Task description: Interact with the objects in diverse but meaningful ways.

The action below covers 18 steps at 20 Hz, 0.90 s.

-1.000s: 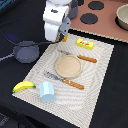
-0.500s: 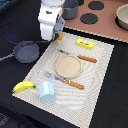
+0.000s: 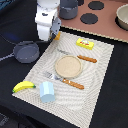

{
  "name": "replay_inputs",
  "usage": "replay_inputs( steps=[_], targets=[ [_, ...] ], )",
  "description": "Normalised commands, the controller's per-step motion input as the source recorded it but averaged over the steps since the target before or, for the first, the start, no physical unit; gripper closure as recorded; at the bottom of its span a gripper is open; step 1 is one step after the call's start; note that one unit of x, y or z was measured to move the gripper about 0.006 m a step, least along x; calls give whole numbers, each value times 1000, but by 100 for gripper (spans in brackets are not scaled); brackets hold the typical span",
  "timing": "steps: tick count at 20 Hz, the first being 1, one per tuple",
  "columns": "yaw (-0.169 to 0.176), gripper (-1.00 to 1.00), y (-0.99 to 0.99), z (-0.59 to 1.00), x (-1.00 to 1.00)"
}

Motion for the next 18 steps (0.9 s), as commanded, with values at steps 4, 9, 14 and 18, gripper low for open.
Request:
replay_inputs(
  steps=[4, 9, 14, 18],
  targets=[
    [0, -100, 267, -91, -29],
    [0, -100, 334, 0, 0],
    [0, -100, 498, 677, 0],
    [-27, -100, 543, 958, 0]
  ],
)
